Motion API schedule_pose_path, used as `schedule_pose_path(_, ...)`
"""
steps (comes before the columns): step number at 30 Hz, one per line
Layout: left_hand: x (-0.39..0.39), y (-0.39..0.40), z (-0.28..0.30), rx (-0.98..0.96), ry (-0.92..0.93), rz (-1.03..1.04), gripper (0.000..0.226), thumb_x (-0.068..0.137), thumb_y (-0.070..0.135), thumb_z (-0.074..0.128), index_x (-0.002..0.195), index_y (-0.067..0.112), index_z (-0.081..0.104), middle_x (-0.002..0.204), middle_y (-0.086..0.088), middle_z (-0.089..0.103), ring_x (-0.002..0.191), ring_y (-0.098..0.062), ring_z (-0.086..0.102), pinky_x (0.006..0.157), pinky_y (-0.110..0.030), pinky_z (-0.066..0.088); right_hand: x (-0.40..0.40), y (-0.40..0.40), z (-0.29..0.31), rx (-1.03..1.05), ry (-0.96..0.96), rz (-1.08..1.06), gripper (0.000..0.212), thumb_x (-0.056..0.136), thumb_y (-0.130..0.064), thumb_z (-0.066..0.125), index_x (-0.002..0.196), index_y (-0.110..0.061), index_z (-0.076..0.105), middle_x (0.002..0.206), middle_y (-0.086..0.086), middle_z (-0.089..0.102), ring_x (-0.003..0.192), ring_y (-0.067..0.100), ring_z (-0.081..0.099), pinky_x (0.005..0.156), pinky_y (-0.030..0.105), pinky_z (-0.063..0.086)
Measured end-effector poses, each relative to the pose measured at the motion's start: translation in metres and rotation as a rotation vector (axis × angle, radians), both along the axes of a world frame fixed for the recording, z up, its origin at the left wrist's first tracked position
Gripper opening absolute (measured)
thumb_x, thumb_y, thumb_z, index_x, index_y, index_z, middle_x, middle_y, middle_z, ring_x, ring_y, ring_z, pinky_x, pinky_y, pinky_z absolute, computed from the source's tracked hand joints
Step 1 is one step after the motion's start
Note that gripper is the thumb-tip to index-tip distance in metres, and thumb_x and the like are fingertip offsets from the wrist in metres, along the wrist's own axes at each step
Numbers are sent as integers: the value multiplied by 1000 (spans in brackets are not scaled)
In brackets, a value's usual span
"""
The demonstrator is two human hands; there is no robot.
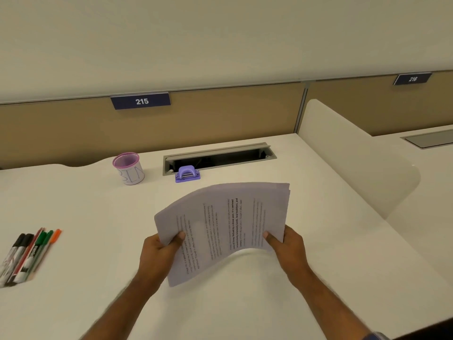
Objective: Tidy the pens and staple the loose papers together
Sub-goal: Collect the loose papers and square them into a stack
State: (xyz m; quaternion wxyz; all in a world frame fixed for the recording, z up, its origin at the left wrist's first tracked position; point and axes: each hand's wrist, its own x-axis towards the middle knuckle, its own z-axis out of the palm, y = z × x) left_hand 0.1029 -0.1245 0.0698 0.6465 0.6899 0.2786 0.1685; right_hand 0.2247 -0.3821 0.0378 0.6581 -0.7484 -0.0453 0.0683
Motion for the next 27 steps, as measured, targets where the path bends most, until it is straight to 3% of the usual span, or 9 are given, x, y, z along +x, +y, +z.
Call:
schedule_pose_path(3,1,3,9,-120,-65,-4,16,88,14,72,103,7,72,93,-7,78,87,-30,73,69,-36,57,5,1,5,52,25,-116,42,82,-22,75,120,-20,60,113,-3,68,104,15,66,88,28,54)
schedule_pose_path(7,3,0,19,-303,-149,37,25,89,11,67,114,9,67,104,-6,77,93,-23,72,78,-37,56,5,7,14,194,281,-189,85,74,-36,80,143,-16,35,131,0,50,120,19,51,103,35,42)
schedule_pose_path(10,7,-7,20,-458,-184,91,30,90,8,65,120,10,65,112,-5,75,102,-22,69,84,-38,53,-2,21,22,473,438,-80,101,59,-44,87,141,-13,35,127,9,56,114,24,58,92,40,52)
schedule_pose_path(13,10,-18,18,-551,-205,113,33,91,6,63,123,13,62,114,-3,74,103,-21,68,80,-35,53,-11,35,33,670,535,62,93,64,-36,87,138,-1,42,122,21,61,104,30,64,79,40,57)
schedule_pose_path(17,13,-37,14,-616,-215,72,37,91,5,61,126,19,60,116,-3,73,104,-22,68,77,-37,55,-22,53,54,702,436,236,42,85,-10,66,126,-14,59,119,10,70,106,26,68,86,39,57)
schedule_pose_path(21,13,-44,9,-657,-185,51,40,90,6,63,129,17,59,117,-5,73,104,-24,69,68,-32,59,-21,61,58,620,398,102,33,87,4,62,111,-18,67,112,11,73,105,30,69,94,47,53)
schedule_pose_path(25,6,-33,9,-727,-118,-25,39,91,9,62,130,15,61,123,-6,71,114,-26,66,88,-41,55,-19,56,61,548,366,70,34,86,6,62,108,-19,68,111,9,73,101,28,70,85,42,57)
schedule_pose_path(27,1,-20,13,-785,-133,-76,39,95,21,57,133,16,59,127,-7,69,118,-26,64,94,-43,56,-17,49,63,528,357,94,34,86,4,62,108,-20,69,111,8,73,101,28,70,85,43,57)
